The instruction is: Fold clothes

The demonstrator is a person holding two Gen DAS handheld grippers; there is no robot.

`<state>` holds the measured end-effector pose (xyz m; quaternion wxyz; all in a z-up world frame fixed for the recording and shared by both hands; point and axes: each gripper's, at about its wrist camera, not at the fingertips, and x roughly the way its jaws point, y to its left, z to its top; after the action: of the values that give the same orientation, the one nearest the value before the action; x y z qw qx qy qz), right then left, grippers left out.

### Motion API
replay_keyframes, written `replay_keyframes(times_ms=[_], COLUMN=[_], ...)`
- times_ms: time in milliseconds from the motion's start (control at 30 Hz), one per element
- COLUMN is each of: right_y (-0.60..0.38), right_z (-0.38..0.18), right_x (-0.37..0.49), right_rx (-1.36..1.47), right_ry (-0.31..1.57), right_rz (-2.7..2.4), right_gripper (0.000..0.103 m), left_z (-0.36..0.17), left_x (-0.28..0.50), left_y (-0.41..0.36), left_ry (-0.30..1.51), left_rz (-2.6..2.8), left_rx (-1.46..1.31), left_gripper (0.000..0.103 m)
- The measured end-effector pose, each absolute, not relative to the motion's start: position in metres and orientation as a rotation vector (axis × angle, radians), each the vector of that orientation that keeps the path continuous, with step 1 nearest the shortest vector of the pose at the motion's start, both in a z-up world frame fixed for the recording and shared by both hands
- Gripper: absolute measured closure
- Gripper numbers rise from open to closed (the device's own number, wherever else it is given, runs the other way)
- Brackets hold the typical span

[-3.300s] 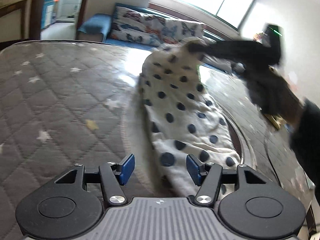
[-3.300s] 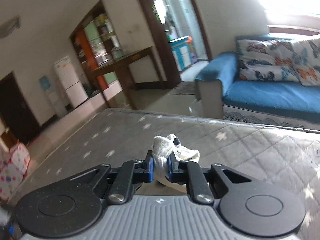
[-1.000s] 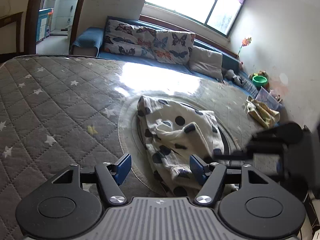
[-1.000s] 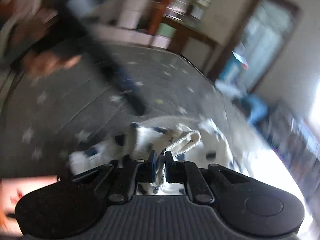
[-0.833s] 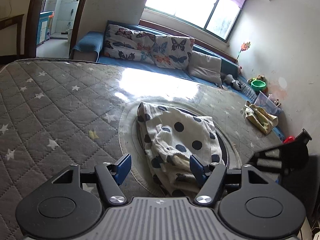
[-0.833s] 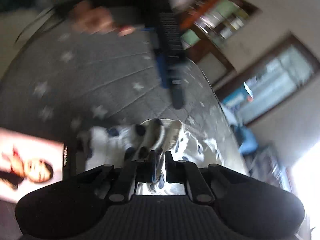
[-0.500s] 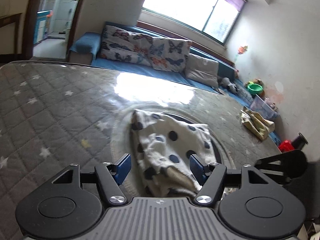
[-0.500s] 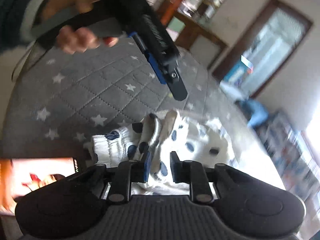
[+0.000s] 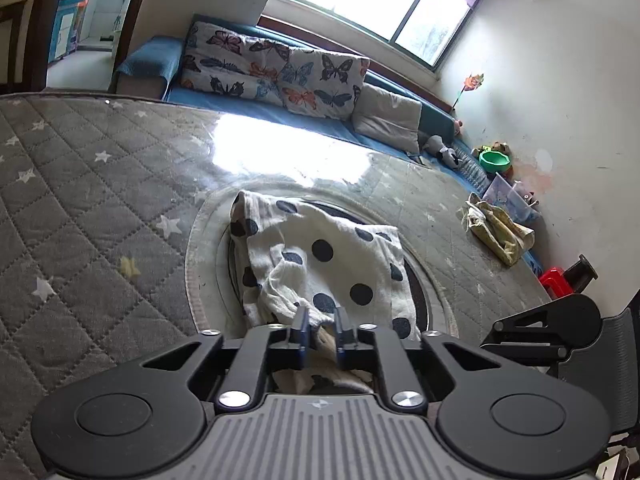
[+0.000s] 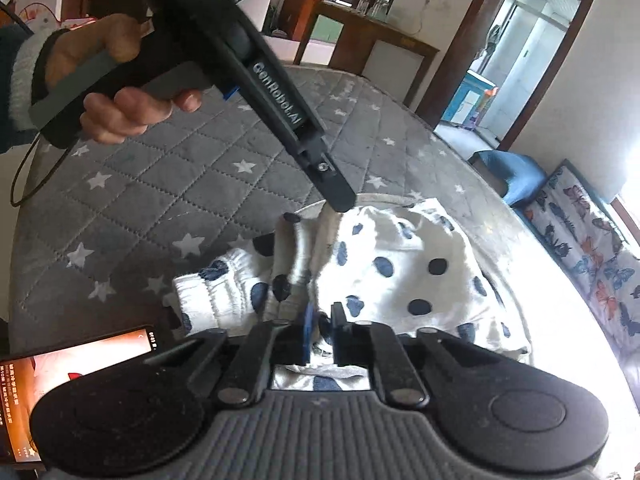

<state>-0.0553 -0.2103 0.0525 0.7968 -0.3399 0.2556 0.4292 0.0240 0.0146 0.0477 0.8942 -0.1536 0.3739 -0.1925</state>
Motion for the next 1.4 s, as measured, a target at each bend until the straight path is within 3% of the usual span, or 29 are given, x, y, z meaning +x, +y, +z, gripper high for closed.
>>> replay_keyframes(times_ms=[400,500,567,800,1033,1400], right_y=[-0.217,-0.216,-0.215,-0.205,-0.197,-0.202], right_z=[0.048,0.053,0.056,0.041,0.036,0.029], right_x=[-0.076,-0.076,-0.076,-0.08,-0.072,-0.083], right_rx=[-0.768,-0.774,-0.771,-0.866,-0.91,-1.019], right_ry=[0.542,0.507,0.493,0.464,0.449,0.377], right_rz=[0.964,0.952,0.946,0.946,0.926,0.88], right_gripper=[0.098,0.089,0.06,0.047,0.056,0.058], left_z=[0.04,0.037,0.037,0.036,0.035,0.033], left_x=[0.002,0.002,0.002,0.0,0.001,0.0], left_y=[0.017,0.022,0.023,0.023,0.024,0.027], left_ry=[0.79,0.798,0.799,0.796,0.802,0.809], left_rz=[-0.438,-0.428,-0.431,-0.434,-0.432,-0.438], left_rx=[-0.333,-0.335,-0.337,-0.333,-0.333,-0.347], left_gripper=[0.095,0.095,0.095,0.095,0.095,0.095])
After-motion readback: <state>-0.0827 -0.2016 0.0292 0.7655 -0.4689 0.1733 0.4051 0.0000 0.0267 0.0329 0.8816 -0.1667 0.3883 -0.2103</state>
